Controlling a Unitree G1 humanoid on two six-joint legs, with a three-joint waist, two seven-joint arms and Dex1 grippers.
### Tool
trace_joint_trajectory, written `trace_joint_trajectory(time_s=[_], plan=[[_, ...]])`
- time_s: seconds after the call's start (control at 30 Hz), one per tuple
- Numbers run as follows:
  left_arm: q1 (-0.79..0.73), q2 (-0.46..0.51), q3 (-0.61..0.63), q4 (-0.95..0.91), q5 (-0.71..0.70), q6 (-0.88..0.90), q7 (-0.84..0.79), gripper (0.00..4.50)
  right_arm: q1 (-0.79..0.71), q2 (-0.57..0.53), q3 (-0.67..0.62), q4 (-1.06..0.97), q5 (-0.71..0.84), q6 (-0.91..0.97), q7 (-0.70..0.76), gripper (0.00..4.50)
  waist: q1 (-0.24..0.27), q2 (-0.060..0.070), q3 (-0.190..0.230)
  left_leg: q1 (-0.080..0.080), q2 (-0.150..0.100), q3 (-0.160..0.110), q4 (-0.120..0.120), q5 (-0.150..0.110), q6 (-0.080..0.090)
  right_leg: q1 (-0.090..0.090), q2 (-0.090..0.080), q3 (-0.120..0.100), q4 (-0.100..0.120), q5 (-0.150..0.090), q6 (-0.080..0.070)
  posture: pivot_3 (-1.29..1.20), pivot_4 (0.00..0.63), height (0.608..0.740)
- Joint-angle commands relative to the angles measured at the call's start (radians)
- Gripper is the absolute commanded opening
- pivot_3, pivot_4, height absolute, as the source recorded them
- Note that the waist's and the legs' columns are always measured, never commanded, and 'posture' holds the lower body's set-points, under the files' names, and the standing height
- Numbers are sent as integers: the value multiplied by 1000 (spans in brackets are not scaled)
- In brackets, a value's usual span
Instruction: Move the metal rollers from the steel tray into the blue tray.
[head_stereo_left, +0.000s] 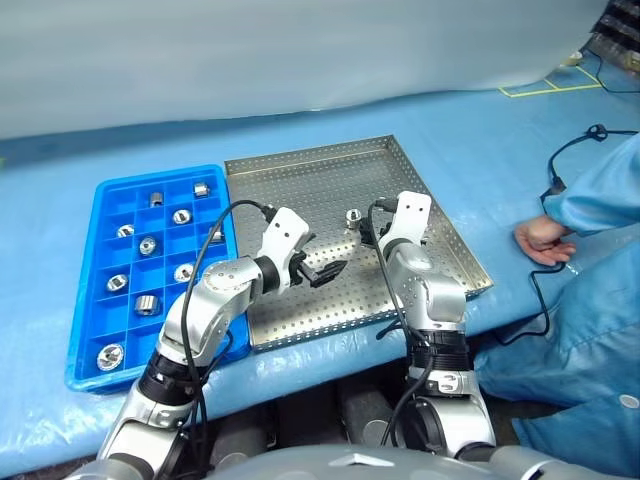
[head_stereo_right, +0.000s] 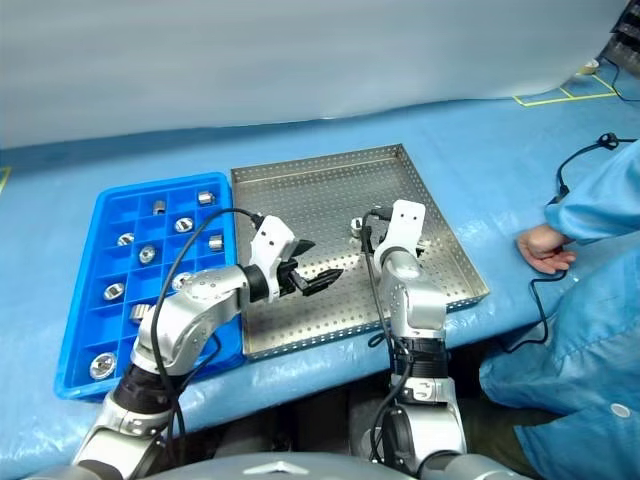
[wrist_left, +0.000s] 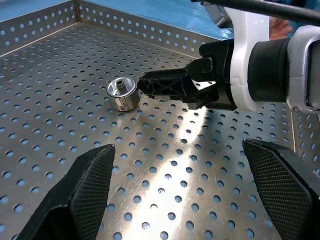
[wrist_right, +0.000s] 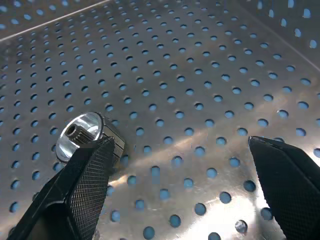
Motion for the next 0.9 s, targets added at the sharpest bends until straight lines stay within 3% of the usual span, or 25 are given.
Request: trace_joint_trajectory(time_s=[0.03,0.23,0.63,0.73,0.83,0.9], plan=[[4,0,14,-61,-11,2,9,4442,-45,5,24,-22,-30,-79,-33,4500,12,0,0,0,0,0,0,0,0,0,0,0,0,0,0,-166,150,740],[15,1,20,-71,-10,4,18,4442,-111,19,31,40,-10,-123,-5,4500,32,0,0,0,0,0,0,0,0,0,0,0,0,0,0,-153,150,740],[37,14,39,-101,-10,12,39,4442,-238,-12,-58,414,20,-251,-40,4500,69,0,0,0,-1,0,-1,0,-1,0,-2,-2,0,0,-1,-116,150,740],[45,16,48,-107,-11,16,48,4500,-238,-5,-70,419,37,-229,-40,3922,69,0,0,0,0,0,-2,0,-1,0,-2,-2,0,0,-1,-109,150,740],[49,17,54,-110,-10,17,56,4500,-227,3,-60,391,34,-192,-49,2998,69,0,0,0,0,0,-2,0,-1,0,-2,-3,0,0,-2,-103,150,740],[54,18,57,-111,-10,17,59,4500,-212,16,-61,360,49,-167,-41,2998,70,0,0,0,0,0,-2,0,-1,0,-2,-3,0,0,-2,-100,150,740]])
